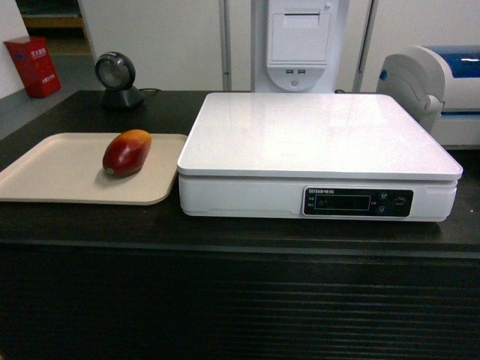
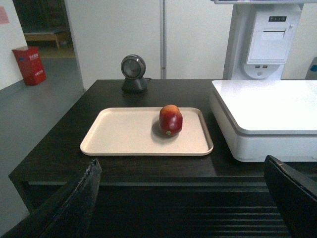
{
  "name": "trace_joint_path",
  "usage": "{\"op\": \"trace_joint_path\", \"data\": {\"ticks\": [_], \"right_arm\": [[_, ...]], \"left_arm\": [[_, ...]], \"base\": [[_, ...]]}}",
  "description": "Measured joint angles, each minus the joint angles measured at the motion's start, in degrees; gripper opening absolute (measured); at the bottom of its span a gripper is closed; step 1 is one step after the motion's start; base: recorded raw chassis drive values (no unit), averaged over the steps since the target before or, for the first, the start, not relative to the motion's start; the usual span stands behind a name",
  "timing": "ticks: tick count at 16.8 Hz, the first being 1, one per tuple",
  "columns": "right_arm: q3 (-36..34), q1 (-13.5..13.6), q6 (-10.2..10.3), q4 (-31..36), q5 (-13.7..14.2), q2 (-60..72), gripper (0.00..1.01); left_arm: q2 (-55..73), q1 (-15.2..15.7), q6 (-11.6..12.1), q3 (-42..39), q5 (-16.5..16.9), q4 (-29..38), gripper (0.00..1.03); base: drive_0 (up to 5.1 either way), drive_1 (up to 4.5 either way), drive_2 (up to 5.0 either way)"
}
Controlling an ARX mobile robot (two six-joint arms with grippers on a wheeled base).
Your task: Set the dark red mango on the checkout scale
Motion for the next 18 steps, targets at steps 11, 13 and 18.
{"op": "trace_joint_path", "data": {"ticks": [11,13,18], "right_arm": [[0.0,0.0,0.0,0.0,0.0,0.0,0.98],[0.0,0.0,0.0,0.0,0.0,0.0,0.98],[0.0,0.0,0.0,0.0,0.0,0.0,0.98]], "left_arm": [[0.0,0.0,0.0,0.0,0.0,0.0,0.98],[0.0,0.0,0.0,0.0,0.0,0.0,0.98],[0.0,0.0,0.0,0.0,0.0,0.0,0.98]], "base": [[0.0,0.0,0.0],[0.0,0.0,0.0],[0.0,0.0,0.0]]}}
